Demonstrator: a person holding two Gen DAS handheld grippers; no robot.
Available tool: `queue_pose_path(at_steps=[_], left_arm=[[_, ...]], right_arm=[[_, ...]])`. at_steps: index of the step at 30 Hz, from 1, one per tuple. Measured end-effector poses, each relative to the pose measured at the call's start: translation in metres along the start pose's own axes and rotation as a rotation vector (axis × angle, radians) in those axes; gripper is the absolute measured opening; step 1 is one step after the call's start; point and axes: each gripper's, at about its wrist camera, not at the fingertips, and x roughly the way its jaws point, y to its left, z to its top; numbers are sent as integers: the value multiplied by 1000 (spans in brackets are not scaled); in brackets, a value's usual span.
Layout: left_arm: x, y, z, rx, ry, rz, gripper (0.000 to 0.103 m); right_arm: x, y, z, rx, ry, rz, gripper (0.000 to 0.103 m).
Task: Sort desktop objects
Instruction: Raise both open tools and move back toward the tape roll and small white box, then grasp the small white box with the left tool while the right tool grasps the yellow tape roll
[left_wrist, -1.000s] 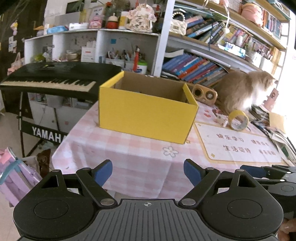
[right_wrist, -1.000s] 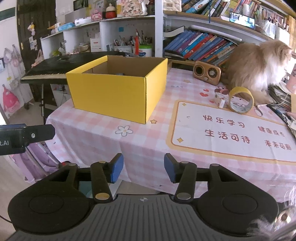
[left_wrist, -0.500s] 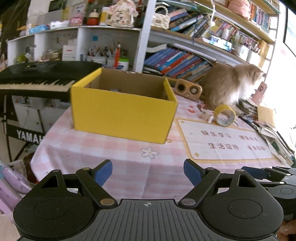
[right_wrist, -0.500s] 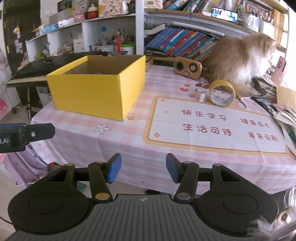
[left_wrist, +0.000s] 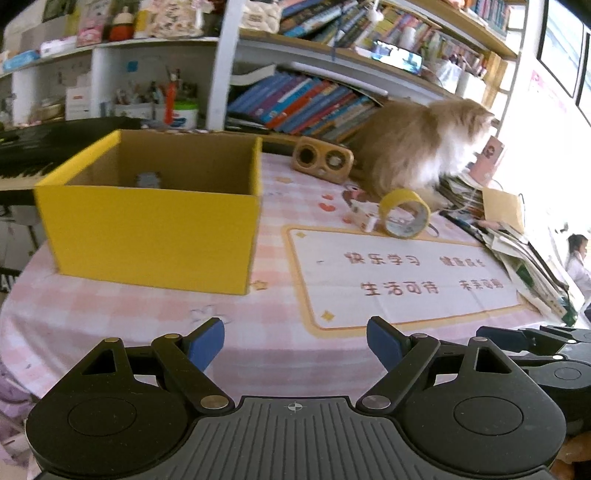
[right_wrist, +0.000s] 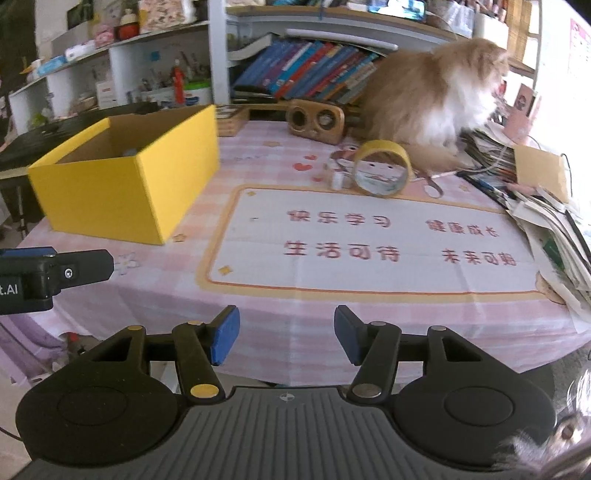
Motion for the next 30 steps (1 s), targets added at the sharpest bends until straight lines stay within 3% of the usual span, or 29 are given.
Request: queue_pose_path(at_steps=[13,30], left_arm=[[60,-57,21,20,41,-38,87],[108,-108,36,7,83,31,87]], right_arm=[[31,-71,20,31,42,-36,56],[76,-144,44,24,83,28,57]])
